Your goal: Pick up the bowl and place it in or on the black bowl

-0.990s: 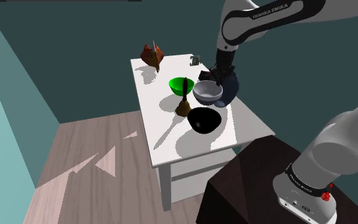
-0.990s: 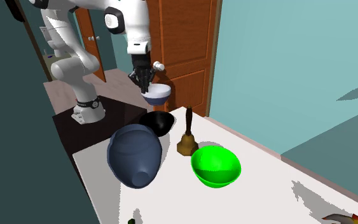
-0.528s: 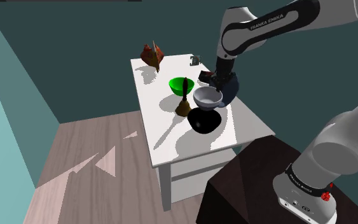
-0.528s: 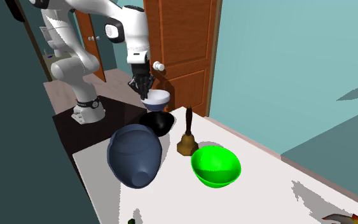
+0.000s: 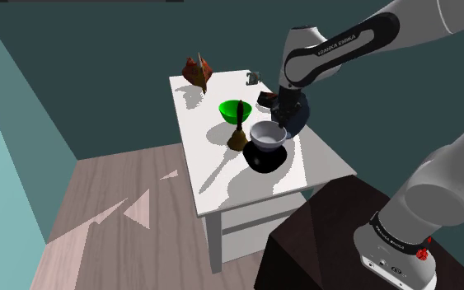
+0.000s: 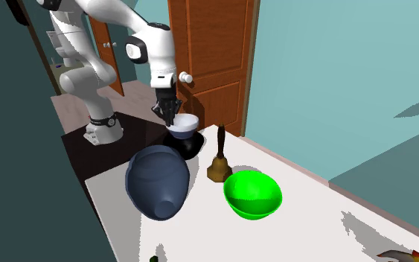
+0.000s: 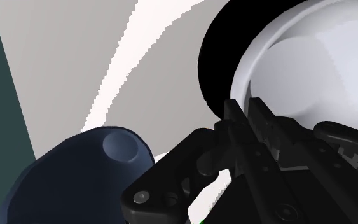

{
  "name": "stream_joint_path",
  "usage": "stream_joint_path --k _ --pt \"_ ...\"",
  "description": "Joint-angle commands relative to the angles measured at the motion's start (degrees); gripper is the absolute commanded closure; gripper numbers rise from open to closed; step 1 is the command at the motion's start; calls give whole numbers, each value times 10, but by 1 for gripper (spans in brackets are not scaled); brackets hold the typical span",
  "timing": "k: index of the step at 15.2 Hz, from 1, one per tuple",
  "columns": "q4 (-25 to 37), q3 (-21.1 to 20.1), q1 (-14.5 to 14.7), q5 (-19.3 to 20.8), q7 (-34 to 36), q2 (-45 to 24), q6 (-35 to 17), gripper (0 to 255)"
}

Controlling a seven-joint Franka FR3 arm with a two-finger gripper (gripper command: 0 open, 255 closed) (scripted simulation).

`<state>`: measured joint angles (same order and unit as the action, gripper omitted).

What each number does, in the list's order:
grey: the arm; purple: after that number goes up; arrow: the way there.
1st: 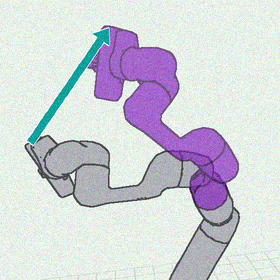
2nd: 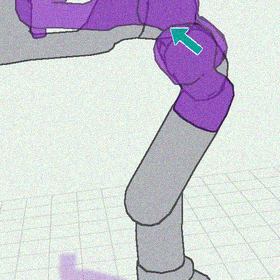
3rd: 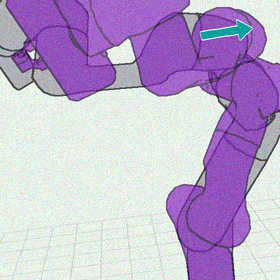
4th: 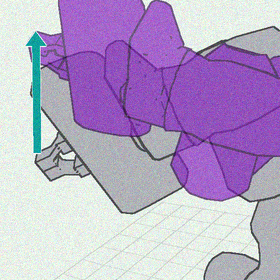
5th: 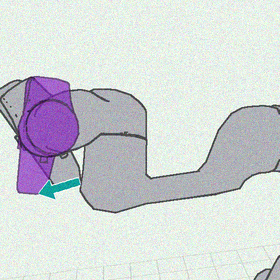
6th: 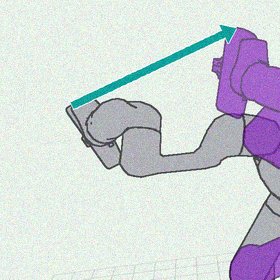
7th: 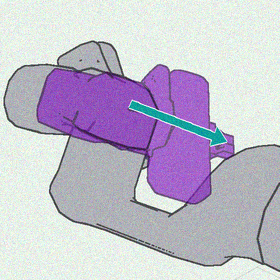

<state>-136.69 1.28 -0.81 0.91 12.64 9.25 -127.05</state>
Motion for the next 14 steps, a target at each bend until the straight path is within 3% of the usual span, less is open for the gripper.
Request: stream_joint_path --k 1,6,14 --pt "-6 0 0 0 0 -9 -16 255" --pt "-24 1 0 0 0 -34 -59 255" --pt "-24 1 0 0 0 -34 -59 255"
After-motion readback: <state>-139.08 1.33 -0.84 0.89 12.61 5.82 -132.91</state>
